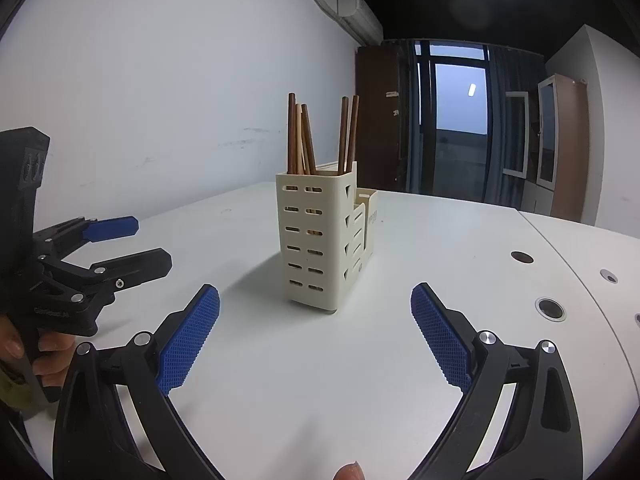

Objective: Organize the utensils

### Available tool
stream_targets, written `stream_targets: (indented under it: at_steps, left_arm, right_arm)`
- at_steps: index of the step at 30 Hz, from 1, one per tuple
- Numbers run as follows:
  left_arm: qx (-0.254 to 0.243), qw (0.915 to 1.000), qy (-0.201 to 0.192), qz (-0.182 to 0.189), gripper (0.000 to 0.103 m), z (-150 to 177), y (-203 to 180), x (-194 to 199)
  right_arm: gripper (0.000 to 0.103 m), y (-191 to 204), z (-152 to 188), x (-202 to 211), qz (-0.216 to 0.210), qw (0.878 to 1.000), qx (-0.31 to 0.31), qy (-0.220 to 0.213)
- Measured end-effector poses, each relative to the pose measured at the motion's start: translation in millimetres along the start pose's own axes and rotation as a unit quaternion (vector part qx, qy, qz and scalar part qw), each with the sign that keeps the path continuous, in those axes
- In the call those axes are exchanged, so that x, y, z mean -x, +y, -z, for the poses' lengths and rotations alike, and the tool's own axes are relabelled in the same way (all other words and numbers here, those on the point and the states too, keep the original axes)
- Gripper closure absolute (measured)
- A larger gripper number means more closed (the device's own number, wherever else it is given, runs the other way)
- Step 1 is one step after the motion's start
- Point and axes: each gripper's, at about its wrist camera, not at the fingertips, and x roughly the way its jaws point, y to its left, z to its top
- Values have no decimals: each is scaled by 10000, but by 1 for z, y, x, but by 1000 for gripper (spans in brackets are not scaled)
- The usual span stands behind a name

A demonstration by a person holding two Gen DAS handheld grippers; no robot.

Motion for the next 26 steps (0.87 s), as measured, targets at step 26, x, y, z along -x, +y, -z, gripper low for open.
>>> stream_targets:
  at_steps: [26]
  left_arm:
    - [-81,9999,22,-63,6,2,-6,-4]
  right_arm:
    - [6,4,3,-3,-15,9999,94,80]
